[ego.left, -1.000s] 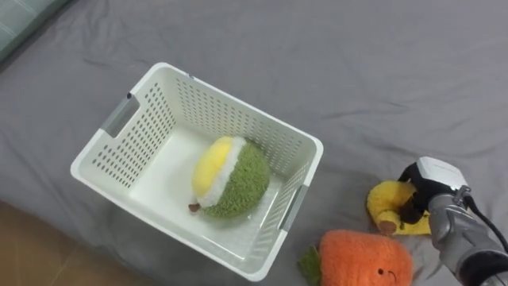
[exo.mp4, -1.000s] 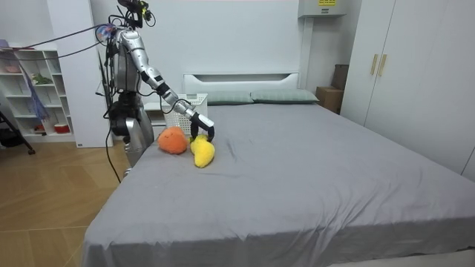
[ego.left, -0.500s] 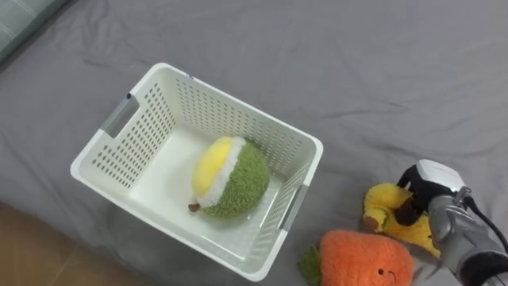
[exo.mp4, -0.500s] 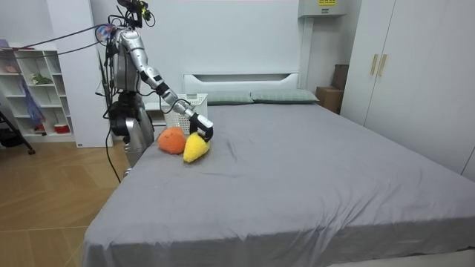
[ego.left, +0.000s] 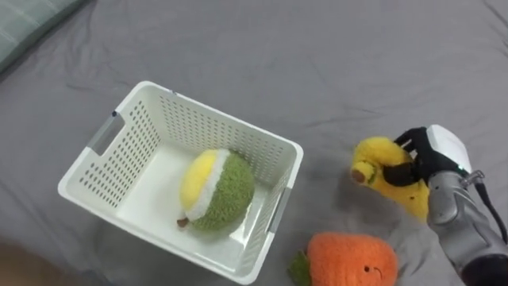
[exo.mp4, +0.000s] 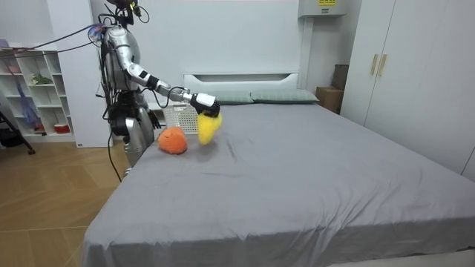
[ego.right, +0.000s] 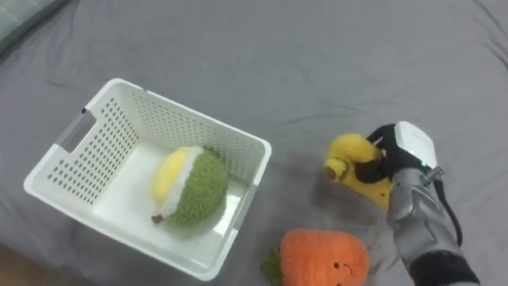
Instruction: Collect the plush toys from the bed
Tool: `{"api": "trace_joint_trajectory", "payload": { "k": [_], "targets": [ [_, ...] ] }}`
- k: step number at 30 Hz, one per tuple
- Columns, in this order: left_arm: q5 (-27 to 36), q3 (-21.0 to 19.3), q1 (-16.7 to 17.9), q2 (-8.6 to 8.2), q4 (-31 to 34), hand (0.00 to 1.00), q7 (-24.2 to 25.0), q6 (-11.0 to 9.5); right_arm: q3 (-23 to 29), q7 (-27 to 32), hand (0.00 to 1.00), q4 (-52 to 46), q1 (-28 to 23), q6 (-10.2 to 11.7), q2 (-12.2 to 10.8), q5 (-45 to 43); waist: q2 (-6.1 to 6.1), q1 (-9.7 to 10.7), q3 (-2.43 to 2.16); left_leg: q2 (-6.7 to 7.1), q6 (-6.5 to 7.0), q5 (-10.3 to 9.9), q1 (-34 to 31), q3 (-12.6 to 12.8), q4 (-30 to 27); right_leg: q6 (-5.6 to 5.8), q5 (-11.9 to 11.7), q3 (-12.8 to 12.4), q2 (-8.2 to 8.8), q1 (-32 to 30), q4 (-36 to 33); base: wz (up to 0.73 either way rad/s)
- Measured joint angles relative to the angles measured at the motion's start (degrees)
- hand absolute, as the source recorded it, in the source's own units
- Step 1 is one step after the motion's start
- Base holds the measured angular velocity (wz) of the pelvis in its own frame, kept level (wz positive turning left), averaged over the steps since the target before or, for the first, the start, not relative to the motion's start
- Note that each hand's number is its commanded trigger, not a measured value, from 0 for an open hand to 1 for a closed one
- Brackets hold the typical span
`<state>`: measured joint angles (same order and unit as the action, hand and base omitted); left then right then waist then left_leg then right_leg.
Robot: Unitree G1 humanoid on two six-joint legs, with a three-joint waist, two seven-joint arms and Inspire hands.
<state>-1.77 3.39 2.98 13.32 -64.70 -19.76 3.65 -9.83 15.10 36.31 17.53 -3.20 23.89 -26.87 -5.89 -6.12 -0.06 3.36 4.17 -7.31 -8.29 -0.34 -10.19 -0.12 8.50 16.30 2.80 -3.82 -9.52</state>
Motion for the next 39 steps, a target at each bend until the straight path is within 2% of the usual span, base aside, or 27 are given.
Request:
{"api": "trace_joint_trajectory", "payload": {
  "k": [4,7,18,22,28,30,33,35,39],
  "targets": [
    [-0.1,-3.3,2.2,-0.59,3.3,0.00,0.0,-0.2,2.3,-0.1,1.00,-15.2,-5.8,-0.2,0.0,0.2,0.31,0.1,-0.09,-0.09,0.04,0.0,2.6,0.6,0.9,0.10,0.1,-1.1,-0.10,1.8,-0.1,-0.12],
    [-0.1,-5.0,2.9,-1.22,3.4,0.00,0.1,-0.2,2.5,-0.2,1.00,-20.9,-7.8,-0.2,0.0,0.1,0.41,0.1,-0.06,-0.11,0.04,0.0,4.1,0.9,1.1,0.17,0.1,-1.8,-0.20,3.1,-0.1,-0.09],
    [-0.2,-7.9,5.8,-1.57,3.5,0.00,-0.1,0.2,4.7,-1.1,1.00,-35.8,-8.1,-0.7,-0.4,1.6,0.70,-0.3,0.17,-0.25,0.03,0.0,6.8,1.6,2.0,0.18,0.1,-2.3,-0.57,5.5,0.0,-0.02],
    [-4.6,-7.8,6.0,-1.99,1.6,0.00,-1.2,0.9,4.9,-2.7,1.00,-40.6,-8.1,-0.7,-1.6,2.2,0.76,-0.2,0.23,-0.29,0.04,0.0,6.9,1.6,2.0,0.19,0.1,-2.2,-0.59,5.5,0.0,0.00],
    [-6.8,-8.1,5.6,-2.03,1.6,0.00,-1.0,1.1,4.7,-4.6,1.00,-48.0,-8.1,-0.7,-1.7,2.3,0.62,-0.6,0.14,-0.51,-0.04,0.0,7.0,1.7,1.6,0.18,0.1,-2.4,-0.79,5.5,0.0,0.00],
    [-6.8,-8.0,5.3,-2.10,1.8,0.00,-0.9,1.1,4.2,-5.3,1.00,-49.0,-8.1,-0.7,-2.0,1.9,0.64,-0.7,0.12,-0.53,-0.08,-0.1,7.0,1.7,1.6,0.18,0.1,-2.5,-0.80,5.8,0.0,0.00],
    [-6.8,-7.7,4.7,-2.47,1.8,0.00,-0.8,1.1,3.3,-7.2,1.00,-49.8,-8.1,-0.7,-3.8,1.9,0.84,-1.3,0.24,-0.55,-0.10,-0.1,7.1,2.0,1.6,0.18,0.1,-3.3,-0.90,5.8,0.0,-0.06],
    [-6.9,-7.6,4.0,-2.84,1.8,0.00,-0.6,1.1,0.9,-8.0,1.00,-50.6,-8.1,-1.6,-4.6,1.0,1.15,-1.9,0.37,-0.55,-0.18,-0.2,7.0,1.9,1.6,0.18,0.1,-3.4,-0.92,5.8,-0.1,-0.05],
    [-6.9,-7.3,3.0,-3.58,1.9,0.00,-0.3,1.1,-3.9,-9.4,1.00,-50.9,-8.1,-1.9,-6.8,0.5,1.53,-2.6,0.24,-0.58,-0.24,-0.3,7.0,1.6,1.6,0.18,0.1,-3.1,-0.96,5.9,-0.1,0.03]
  ]
}}
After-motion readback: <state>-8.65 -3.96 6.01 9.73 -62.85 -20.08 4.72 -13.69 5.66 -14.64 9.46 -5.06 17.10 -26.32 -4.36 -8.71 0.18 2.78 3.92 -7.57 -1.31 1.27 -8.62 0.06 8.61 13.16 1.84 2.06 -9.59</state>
